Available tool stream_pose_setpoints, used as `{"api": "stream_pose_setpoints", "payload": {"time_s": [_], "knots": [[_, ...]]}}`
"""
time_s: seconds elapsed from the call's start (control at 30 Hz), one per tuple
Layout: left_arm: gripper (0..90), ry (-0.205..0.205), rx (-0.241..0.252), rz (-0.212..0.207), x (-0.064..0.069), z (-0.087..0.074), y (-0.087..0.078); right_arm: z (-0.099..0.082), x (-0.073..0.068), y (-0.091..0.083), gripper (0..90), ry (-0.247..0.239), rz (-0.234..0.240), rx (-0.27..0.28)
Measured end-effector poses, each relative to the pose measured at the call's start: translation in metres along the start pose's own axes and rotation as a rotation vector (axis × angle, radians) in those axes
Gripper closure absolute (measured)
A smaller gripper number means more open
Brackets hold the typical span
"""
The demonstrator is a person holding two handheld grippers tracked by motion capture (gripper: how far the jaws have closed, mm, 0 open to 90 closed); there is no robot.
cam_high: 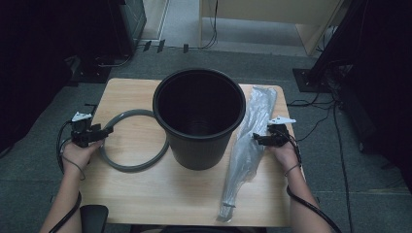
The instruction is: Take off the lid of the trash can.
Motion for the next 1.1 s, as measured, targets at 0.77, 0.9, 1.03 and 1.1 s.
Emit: {"api": "stream_pose_setpoints", "payload": {"time_s": [0.77, 0.9, 1.03, 1.1], "knots": [[37.2, 0.029, 0.002, -0.097, 0.023, 0.009, 0.001, 0.004, -0.014, 0.005, 68.8, -0.038, 0.049, 0.031], [36.9, 0.041, 0.005, -0.106, 0.027, 0.01, 0.002, 0.006, -0.017, 0.007, 76.2, -0.041, 0.065, 0.031], [36.9, 0.062, -0.008, -0.113, 0.03, 0.009, 0.006, 0.007, -0.022, 0.01, 84.1, -0.054, 0.078, 0.029], [36.9, 0.07, -0.005, -0.123, 0.033, 0.01, 0.007, 0.008, -0.022, 0.011, 85.7, -0.048, 0.09, 0.029]]}}
Point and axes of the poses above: each handheld gripper's, and its own axes: y roughly forward along the jaws, z roughly out of its top, x roughly to its right, the point moved 2 cm from there along y, roughly forward along the jaws, and after that the axes turned 11 degrees about z, right-handed, at the moved point
